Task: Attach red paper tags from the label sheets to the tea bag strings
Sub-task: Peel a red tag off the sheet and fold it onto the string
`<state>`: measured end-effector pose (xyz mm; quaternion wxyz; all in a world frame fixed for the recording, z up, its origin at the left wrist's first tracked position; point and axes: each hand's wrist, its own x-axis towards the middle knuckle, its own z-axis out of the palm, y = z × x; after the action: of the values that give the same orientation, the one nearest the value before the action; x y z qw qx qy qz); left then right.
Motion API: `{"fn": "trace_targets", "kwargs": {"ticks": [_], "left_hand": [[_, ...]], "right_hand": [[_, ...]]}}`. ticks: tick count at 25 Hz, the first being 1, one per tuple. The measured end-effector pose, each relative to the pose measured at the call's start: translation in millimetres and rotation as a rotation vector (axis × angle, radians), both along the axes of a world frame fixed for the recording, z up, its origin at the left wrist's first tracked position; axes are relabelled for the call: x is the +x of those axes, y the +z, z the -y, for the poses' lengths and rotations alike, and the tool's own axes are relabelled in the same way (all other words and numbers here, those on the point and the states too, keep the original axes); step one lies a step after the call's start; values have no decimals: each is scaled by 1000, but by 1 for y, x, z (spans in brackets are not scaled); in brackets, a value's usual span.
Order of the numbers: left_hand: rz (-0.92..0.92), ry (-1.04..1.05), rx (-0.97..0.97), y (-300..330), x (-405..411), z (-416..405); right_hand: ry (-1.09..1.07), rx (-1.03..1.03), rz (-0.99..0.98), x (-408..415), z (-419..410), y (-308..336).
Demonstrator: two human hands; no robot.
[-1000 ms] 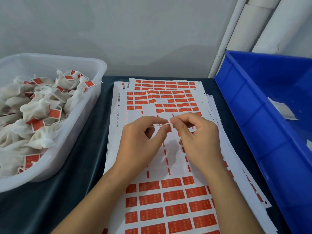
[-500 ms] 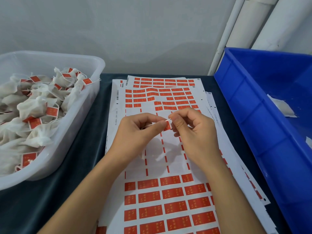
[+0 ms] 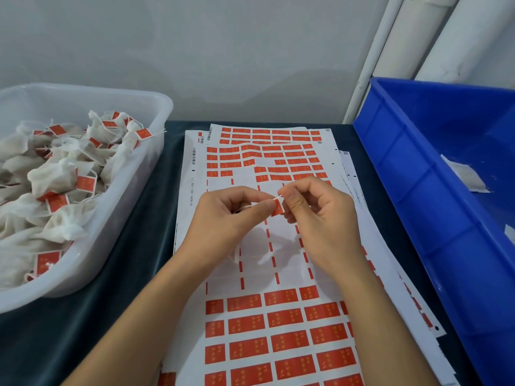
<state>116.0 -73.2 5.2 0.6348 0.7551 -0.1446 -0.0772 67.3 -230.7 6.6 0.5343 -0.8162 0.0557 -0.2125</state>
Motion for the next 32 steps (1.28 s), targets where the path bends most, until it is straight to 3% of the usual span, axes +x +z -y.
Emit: {"fn": "trace_targets", "kwargs": {"ticks": [18, 26, 32], "left_hand": [[-17, 27, 51, 0, 0, 1], [-22, 65, 0, -3, 2, -1], [28, 44, 53, -9, 7, -3]], "right_hand": [[12, 18, 6, 0, 0, 0], [202, 33, -14, 0, 3, -5], [159, 37, -1, 2, 6, -8]]}}
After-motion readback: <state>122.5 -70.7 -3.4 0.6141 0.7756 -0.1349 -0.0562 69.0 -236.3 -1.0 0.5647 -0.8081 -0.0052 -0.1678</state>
